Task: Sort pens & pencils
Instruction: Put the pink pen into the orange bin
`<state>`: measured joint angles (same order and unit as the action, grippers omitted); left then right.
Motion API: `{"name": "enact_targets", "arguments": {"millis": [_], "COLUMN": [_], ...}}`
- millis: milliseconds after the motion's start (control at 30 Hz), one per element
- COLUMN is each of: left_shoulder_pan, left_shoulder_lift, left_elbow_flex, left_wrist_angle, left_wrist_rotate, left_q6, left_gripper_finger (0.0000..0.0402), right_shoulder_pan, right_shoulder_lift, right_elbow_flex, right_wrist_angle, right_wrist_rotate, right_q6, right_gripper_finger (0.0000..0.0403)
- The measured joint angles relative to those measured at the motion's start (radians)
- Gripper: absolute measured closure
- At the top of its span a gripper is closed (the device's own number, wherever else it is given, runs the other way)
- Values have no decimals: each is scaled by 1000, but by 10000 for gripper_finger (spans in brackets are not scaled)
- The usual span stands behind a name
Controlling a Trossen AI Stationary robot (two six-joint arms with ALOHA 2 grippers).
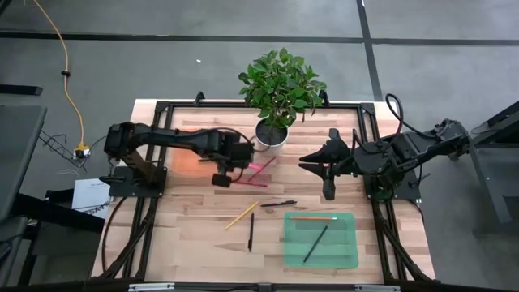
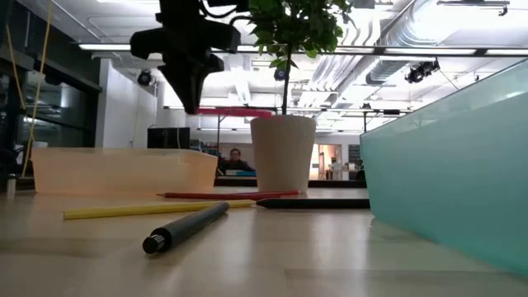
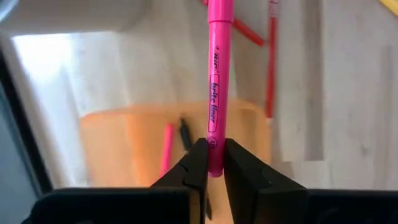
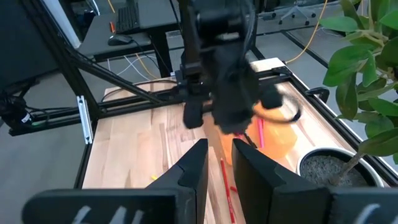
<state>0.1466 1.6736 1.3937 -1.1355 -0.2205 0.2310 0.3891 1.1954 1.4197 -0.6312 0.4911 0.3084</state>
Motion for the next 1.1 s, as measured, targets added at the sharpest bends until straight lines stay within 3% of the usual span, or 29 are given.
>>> {"name": "enact_targets", "arguments": {"millis": [367, 867, 1100], "left_shoulder_pan": [88, 150, 238], "left_shoulder_lift": [-107, -343, -424], "left_elbow_flex": [-22, -355, -416], "left_wrist_angle": [-62, -64, -53], "left_wrist_rotate": [-9, -16, -12], "left_q6": [24, -84, -106], "left_gripper_finger": [375, 374, 374], "right_shoulder_pan": [0, 0, 0], "right_shoulder_lift": [0, 0, 0], "right_elbow_flex": [0, 0, 0], "right_wrist_angle": [0, 5, 16], "right_wrist_rotate": [0, 0, 0], "right_q6": [4, 4, 6], "right_gripper_finger": [339, 339, 339]}}
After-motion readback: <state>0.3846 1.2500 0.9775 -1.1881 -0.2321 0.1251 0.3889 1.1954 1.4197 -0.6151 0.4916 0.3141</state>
